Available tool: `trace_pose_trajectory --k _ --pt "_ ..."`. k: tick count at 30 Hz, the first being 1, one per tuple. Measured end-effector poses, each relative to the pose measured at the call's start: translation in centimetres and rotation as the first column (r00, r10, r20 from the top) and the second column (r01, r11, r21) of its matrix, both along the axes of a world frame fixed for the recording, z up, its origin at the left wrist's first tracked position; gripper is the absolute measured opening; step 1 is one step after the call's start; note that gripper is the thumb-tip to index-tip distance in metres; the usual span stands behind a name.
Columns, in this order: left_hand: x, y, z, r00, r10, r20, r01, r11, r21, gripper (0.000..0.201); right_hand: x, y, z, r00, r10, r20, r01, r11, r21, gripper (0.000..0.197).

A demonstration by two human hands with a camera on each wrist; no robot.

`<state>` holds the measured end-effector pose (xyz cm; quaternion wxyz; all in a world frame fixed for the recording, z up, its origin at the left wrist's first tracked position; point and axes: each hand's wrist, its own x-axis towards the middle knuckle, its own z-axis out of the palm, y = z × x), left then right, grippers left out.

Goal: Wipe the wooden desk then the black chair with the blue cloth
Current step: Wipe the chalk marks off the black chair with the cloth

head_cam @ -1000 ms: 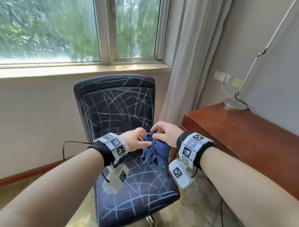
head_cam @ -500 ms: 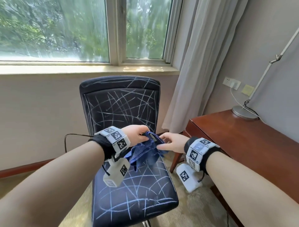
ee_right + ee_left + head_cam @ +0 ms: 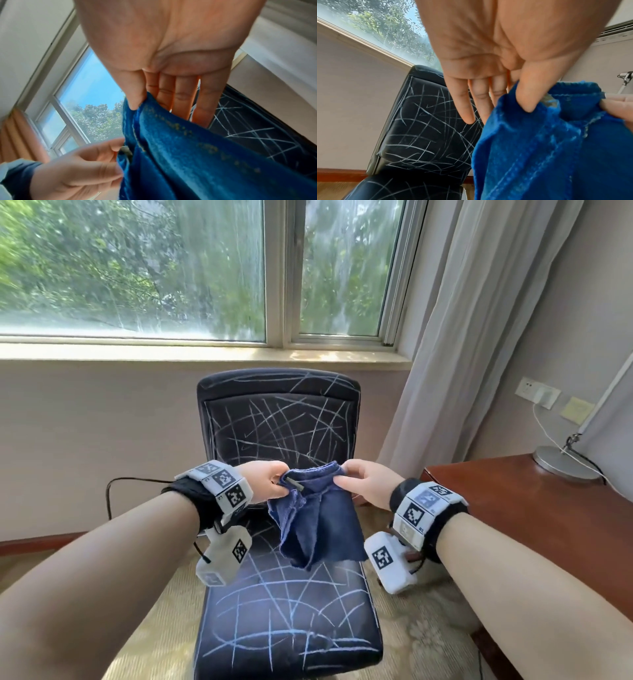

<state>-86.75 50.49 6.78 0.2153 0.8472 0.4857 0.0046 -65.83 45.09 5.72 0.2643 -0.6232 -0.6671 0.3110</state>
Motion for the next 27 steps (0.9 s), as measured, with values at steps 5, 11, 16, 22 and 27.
trace_pose_trajectory --k 5,11,16,22,27 --pt "0.9 -0.9 1.3 0.984 -0.010 0.176 0.037 0.987 -0.154 0.037 -0.2 0.4 1.0 0.993 0.062 0.104 -0.067 0.997 0.045 0.012" --pt "4.8 -2.0 2.0 0.990 -0.117 -0.076 0.123 0.989 0.081 0.029 1.0 -0.2 1.2 0.988 0.072 0.133 -0.079 0.996 0.050 0.016" --pt "7.3 -1.6 2.8 0.977 -0.187 -0.099 0.201 0.967 0.154 0.030 2.9 -1.3 0.4 0.999 -0.002 -0.053 0.003 1.000 0.019 0.011" --pt "8.3 -0.9 4.3 0.969 -0.228 -0.100 0.245 0.939 0.240 0.015 4.6 -1.4 -1.2 0.984 -0.122 -0.132 0.109 0.989 -0.100 0.010" --pt "7.3 0.1 6.2 0.985 -0.173 0.003 0.165 0.945 0.284 0.028 4.7 -1.2 -4.1 0.948 -0.313 -0.052 0.274 0.892 -0.360 0.031"
